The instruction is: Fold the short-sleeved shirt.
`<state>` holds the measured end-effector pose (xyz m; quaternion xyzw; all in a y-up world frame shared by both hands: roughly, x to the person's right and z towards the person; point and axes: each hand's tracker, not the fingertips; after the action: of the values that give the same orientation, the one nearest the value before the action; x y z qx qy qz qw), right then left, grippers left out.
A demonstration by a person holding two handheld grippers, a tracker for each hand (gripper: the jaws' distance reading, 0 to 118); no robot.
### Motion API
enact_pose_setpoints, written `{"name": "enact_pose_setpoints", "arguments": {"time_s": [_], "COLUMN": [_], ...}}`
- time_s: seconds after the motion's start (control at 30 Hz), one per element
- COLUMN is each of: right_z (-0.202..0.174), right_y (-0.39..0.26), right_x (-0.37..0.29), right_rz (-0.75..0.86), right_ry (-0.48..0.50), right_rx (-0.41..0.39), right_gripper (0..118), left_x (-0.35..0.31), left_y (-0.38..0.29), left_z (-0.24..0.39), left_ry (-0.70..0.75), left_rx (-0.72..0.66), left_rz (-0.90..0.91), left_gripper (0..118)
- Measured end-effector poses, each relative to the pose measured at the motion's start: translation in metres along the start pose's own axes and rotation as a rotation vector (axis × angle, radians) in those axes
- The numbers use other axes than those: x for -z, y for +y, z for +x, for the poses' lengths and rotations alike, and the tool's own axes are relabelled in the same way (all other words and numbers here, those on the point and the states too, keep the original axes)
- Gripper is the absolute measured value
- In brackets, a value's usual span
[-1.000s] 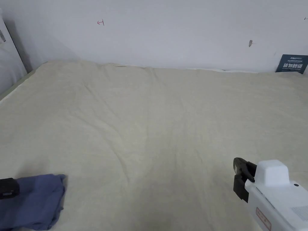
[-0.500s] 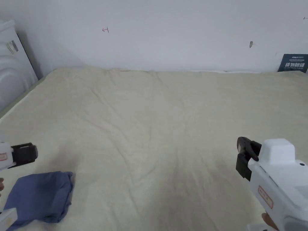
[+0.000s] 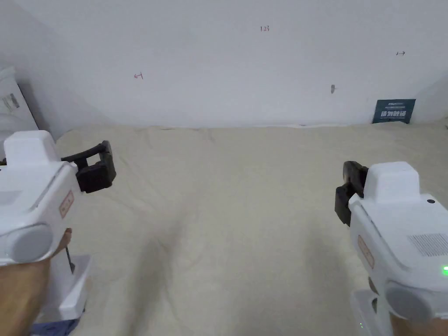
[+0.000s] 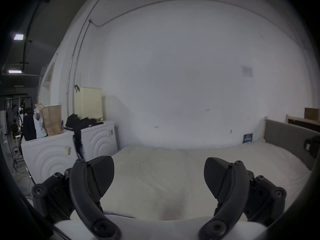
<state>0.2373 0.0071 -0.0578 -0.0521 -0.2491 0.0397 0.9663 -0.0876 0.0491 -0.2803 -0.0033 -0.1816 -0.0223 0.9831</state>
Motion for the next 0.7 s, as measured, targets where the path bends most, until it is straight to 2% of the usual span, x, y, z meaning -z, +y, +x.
{"name": "enact_pose_setpoints", "arguments": {"time_s": [0.23,0.33,0.37,0.4,0.7], "right_z": [0.018,0.023,0.023,0.024,0.023], "right_y": [0.001,-0.002,-0.003,-0.004,-0.007], "right_x": [-0.018,-0.021,-0.023,-0.024,-0.025], "right_rz": [0.055,0.061,0.061,0.063,0.068], "right_ry": [-0.036,-0.043,-0.041,-0.042,-0.050], "right_rx": [0.003,0.008,0.010,0.011,0.008], "right_gripper": [2,2,2,2,2], "left_x": [-0.018,-0.019,-0.019,-0.019,-0.025], "left_y": [-0.034,-0.048,-0.052,-0.056,-0.064], "left_z": [0.072,0.092,0.095,0.097,0.105], "left_ry": [-0.091,-0.115,-0.126,-0.136,-0.174], "left_rx": [-0.010,-0.019,-0.022,-0.027,-0.019], "left_rz": [0.066,0.055,0.051,0.050,0.043], "left_gripper": [73,31,7,0,0]}}
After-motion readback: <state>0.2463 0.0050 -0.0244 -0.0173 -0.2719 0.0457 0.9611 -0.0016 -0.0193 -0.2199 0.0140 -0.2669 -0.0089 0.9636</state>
